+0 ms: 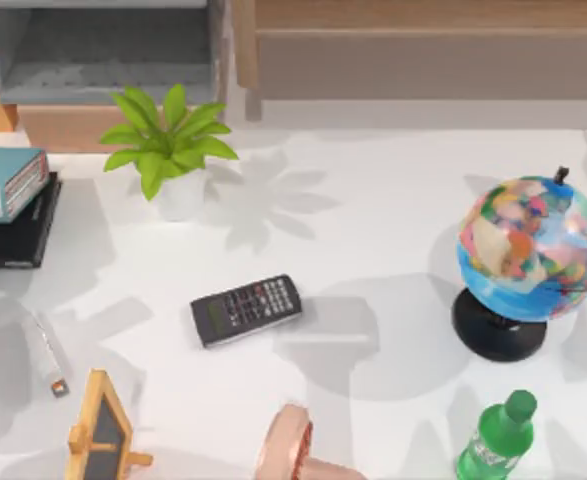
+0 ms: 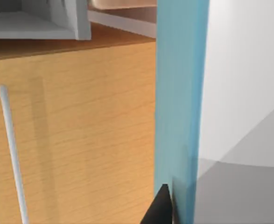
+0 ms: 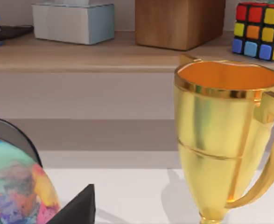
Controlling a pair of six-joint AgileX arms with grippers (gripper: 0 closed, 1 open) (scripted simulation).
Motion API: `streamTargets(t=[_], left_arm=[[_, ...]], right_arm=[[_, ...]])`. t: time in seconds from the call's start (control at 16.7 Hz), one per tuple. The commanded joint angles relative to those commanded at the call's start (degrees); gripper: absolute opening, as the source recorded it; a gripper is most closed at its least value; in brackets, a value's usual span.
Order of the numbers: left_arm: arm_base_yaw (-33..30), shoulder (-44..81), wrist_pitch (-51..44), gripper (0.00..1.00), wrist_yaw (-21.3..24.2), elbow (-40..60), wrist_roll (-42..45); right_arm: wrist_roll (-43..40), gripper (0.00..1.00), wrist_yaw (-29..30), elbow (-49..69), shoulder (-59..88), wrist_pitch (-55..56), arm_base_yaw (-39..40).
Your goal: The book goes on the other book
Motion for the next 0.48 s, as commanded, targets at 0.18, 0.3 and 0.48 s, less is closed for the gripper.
streamTargets(t=[0.18, 0.3, 0.48], left_arm=[[0.00, 0.00, 0.00, 0.08, 0.00, 0.00, 0.00], [0.00, 0.00, 0.00, 0.23, 0.00, 0.00, 0.00], [0.00, 0.00, 0.00, 0.45, 0.00, 0.00, 0.00]], right_arm=[[0.00, 1.00, 0.00, 0.00, 0.00, 0.00, 0.00], [0.00, 1.00, 0.00, 0.00, 0.00, 0.00, 0.00], [0.00, 1.00, 0.00, 0.00, 0.00, 0.00, 0.00]])
